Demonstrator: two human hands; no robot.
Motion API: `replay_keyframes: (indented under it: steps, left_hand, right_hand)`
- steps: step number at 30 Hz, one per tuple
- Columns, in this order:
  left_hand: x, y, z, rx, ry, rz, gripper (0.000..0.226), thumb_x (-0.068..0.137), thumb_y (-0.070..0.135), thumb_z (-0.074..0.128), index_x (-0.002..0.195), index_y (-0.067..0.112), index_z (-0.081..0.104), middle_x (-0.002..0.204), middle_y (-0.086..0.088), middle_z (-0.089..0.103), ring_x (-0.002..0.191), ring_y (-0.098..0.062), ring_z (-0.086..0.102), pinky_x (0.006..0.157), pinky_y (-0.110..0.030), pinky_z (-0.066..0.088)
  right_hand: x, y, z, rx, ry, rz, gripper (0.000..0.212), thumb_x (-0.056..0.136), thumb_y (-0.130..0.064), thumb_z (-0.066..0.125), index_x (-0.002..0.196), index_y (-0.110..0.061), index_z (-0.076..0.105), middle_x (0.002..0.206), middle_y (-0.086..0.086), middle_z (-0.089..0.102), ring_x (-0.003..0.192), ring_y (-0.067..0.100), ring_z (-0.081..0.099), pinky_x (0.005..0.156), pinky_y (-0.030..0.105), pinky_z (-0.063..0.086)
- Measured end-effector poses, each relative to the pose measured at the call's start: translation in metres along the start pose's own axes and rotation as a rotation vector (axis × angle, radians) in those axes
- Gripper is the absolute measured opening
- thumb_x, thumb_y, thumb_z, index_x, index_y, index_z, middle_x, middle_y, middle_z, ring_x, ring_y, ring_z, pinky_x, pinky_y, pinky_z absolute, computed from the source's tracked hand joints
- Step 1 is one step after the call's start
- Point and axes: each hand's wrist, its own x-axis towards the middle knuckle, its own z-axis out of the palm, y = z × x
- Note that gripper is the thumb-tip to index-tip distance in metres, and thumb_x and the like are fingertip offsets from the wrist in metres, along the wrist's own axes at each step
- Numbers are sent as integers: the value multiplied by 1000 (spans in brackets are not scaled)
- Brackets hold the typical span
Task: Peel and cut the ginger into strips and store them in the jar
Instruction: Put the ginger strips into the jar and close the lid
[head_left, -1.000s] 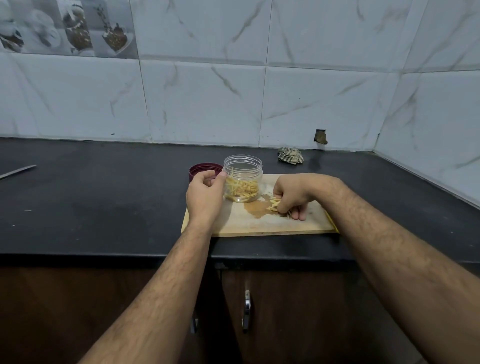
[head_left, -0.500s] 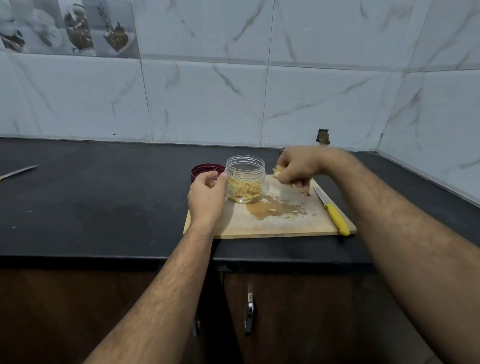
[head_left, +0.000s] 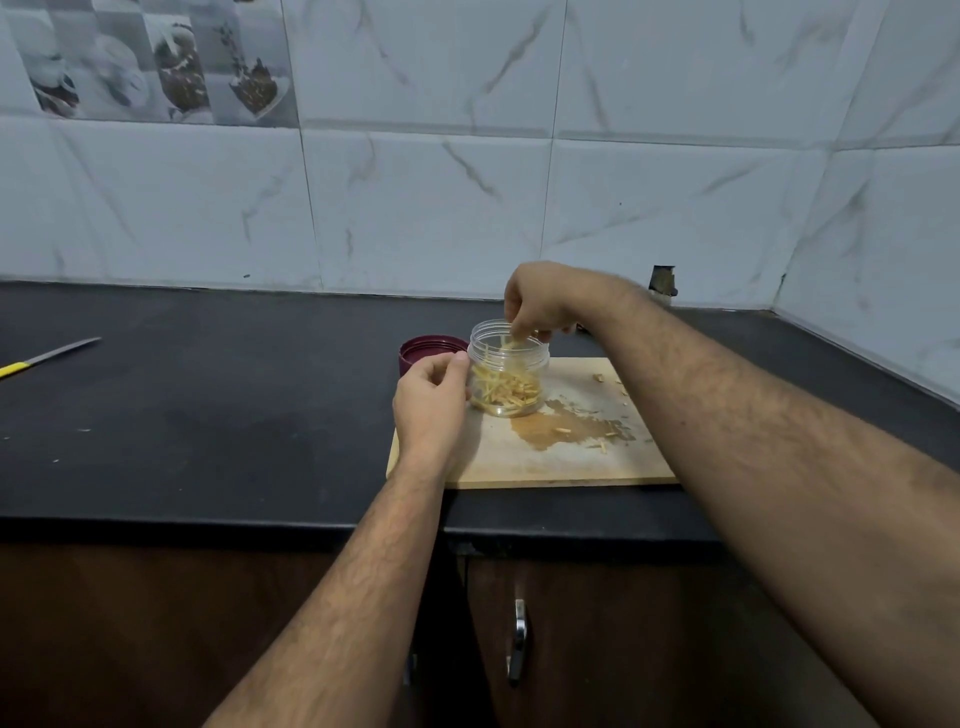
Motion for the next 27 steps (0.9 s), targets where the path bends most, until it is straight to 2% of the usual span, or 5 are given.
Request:
replay_keyframes:
  steps: [10, 13, 17, 21, 27]
  left_hand:
    - [-1, 1, 0, 11, 2, 2, 16, 87, 41, 64, 83, 28, 71, 80, 13, 73, 86, -15, 71, 86, -51, 57]
    - [-2, 2, 0, 35, 3, 8, 16, 88, 41, 63, 83, 28, 71, 79, 12, 73, 86, -15, 71, 86, -50, 57]
    - [-4, 4, 0, 53, 4, 11, 17, 87, 42, 62, 82, 28, 71, 79, 11, 73, 86, -16, 71, 86, -50, 57]
    - [-7, 7, 0, 68, 9, 15, 17, 89, 40, 62, 79, 29, 70, 76, 13, 72, 85, -15, 71, 86, -51, 56]
    - [-8, 7, 0, 78, 19, 13, 15, 89, 40, 62, 81, 29, 69, 75, 10, 72, 83, -14, 71, 86, -48, 57]
  right_hand:
    - [-25, 24, -4, 186, 308, 48, 14, 81, 3, 62, 74, -8, 66, 70, 11, 71, 64, 28, 71, 48, 28, 53]
    - [-46, 41, 7, 141, 135, 207, 6, 83, -4, 70, 85, 2, 71, 78, 15, 74, 71, 28, 73, 68, 39, 62]
    - [-69, 51, 42, 199, -131, 197, 5, 83, -10, 76, 87, -6, 75, 83, 9, 76, 77, 23, 73, 64, 32, 61]
    - [-75, 46, 58, 157, -93, 137, 8, 77, -21, 83, 82, -20, 78, 68, -8, 69, 65, 8, 62, 59, 25, 50]
    - [-75, 39, 62, -37, -78, 88, 18, 84, -16, 72, 68, -12, 63, 71, 2, 65, 75, 23, 62, 63, 29, 49]
